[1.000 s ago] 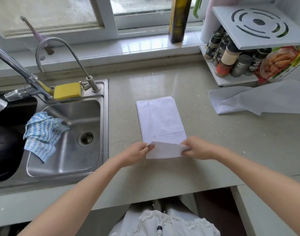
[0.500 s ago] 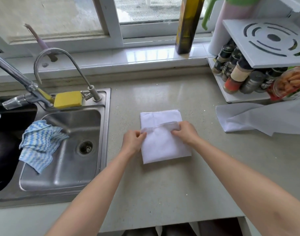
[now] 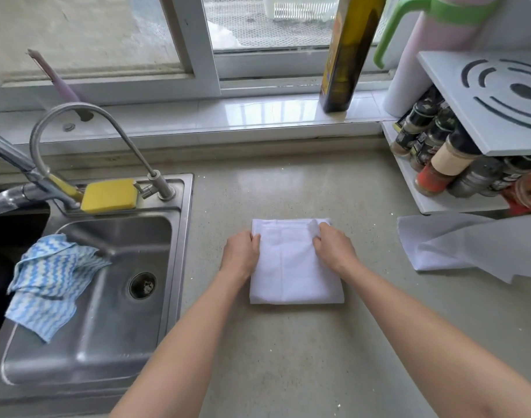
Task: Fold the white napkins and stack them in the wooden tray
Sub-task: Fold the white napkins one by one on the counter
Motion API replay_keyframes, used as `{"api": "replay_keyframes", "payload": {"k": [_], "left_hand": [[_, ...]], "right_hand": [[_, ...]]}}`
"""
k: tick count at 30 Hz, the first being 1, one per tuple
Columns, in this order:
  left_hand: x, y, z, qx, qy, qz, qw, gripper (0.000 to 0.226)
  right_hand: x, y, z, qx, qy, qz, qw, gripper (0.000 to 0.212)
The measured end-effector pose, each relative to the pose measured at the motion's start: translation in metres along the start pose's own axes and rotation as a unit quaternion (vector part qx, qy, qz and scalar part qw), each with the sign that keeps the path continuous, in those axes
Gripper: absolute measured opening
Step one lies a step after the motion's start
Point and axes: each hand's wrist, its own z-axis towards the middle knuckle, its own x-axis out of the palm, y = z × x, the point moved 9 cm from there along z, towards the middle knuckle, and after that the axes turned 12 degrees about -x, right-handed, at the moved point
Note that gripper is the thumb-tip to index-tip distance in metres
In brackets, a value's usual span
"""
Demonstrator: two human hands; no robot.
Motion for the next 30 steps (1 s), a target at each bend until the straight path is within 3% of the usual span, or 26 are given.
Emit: {"api": "replay_keyframes", "payload": {"k": [5,8,18,27,30], "left_hand": [[0.007,0.001,0.010,-0.018,-0.009,0.047,0.999,0.031],[0.009,0.002,0.015,-0.034,-0.002,0.057,0.998,0.030],[0.010,0.004,0.018,-0.044,0.002,0.059,0.997,0.028],[0.010,0.007,0.019,-0.059,-0.002,0.063,0.996,0.027],[-0.002,-0.002,0.008,-0.016,-0.075,0.135,0.988,0.024]], "right_hand": [[-0.010,0.009,0.000,-0.008,-0.062,-0.042,0.997,0.016],[-0.017,0.008,0.000,-0.035,-0.095,0.006,0.995,0.008],[-0.014,-0.010,0.010,0.045,-0.103,0.052,0.992,0.019],[-0.015,-0.012,0.010,0.060,-0.106,0.064,0.991,0.020],[-0.015,-0.013,0.010,0.065,-0.114,0.077,0.988,0.020]]}}
